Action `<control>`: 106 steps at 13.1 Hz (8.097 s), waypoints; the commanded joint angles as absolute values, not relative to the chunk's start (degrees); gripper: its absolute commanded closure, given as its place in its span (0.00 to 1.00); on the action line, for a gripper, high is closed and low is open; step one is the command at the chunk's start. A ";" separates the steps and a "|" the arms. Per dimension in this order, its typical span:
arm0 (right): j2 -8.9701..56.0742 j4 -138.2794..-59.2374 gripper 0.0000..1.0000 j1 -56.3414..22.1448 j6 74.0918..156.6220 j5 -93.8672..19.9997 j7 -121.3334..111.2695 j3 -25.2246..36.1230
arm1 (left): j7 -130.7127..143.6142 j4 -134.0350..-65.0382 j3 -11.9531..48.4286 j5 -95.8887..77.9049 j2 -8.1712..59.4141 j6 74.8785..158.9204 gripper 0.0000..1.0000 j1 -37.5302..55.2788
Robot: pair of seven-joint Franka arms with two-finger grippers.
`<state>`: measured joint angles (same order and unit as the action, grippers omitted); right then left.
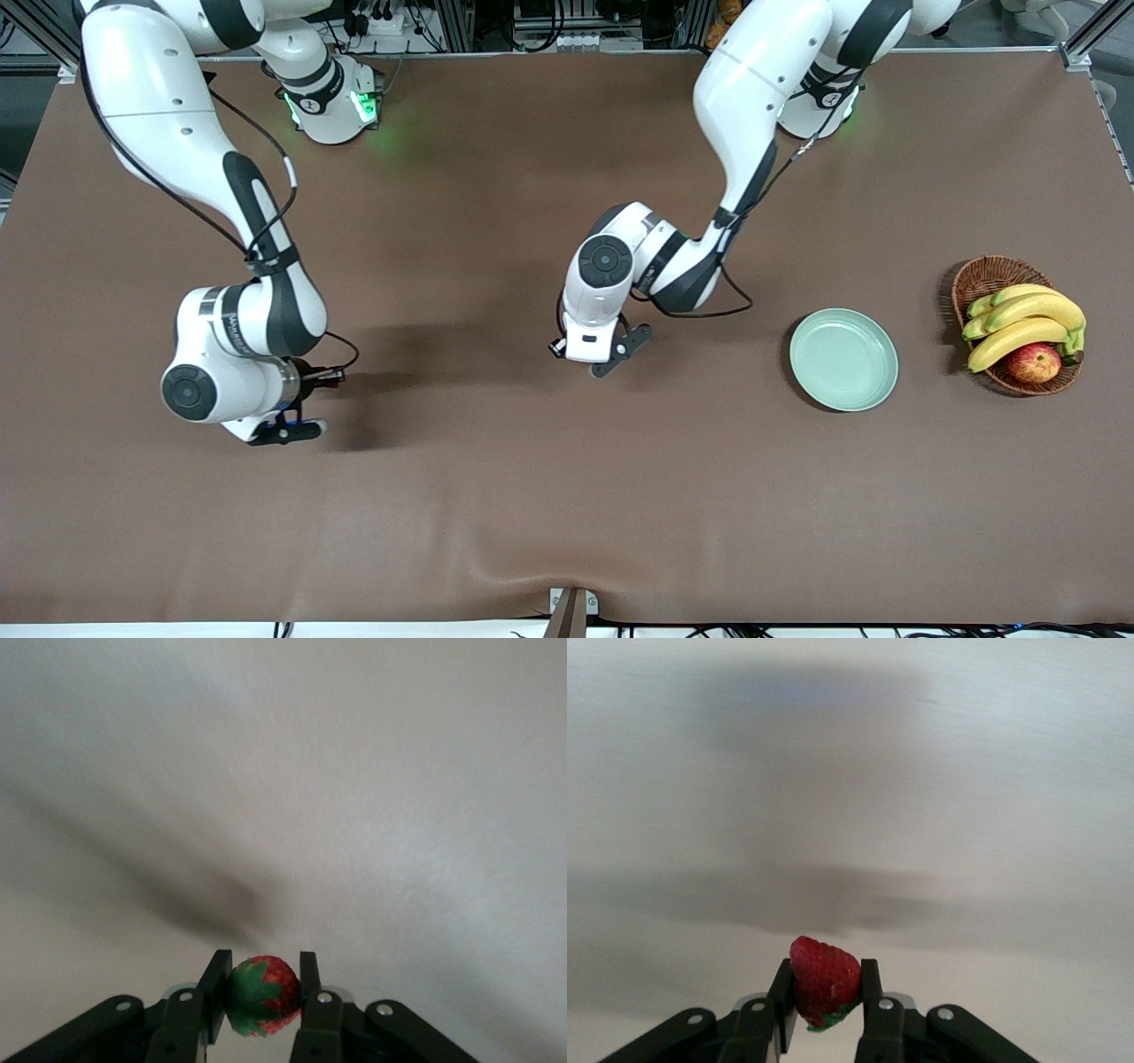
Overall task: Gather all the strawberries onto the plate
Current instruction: 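Drop the strawberry on the plate with the left gripper while the right sets another down, then grasp the second strawberry with the left gripper while the right gripper grasps the third, then drop the strawberry on the plate with the left gripper while the right sets one down, then retract the right gripper to rest while the left gripper reaches the strawberry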
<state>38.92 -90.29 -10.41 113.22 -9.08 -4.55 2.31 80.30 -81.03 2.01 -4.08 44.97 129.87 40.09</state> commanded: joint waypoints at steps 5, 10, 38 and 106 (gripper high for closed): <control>38.14 -90.18 0.98 -22.56 111.97 -29.53 -1.77 0.09 | 58.32 -96.56 2.11 -1.41 23.66 115.94 1.00 27.80; 39.55 -89.21 0.93 -35.49 120.38 -36.71 9.22 0.00 | 44.05 -107.48 2.28 10.26 20.21 116.36 1.00 16.81; 35.15 -90.18 0.00 -5.37 102.48 -9.42 -7.90 4.39 | 73.82 -93.53 17.41 5.54 39.09 129.81 0.00 26.00; 27.01 -85.79 0.00 -23.05 104.80 -28.33 22.41 6.94 | 63.86 -92.83 31.91 9.67 37.86 118.74 0.00 5.68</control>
<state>32.72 -84.31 -26.19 109.24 -32.99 22.15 7.58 58.63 -97.47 32.53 10.34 34.33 119.12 0.58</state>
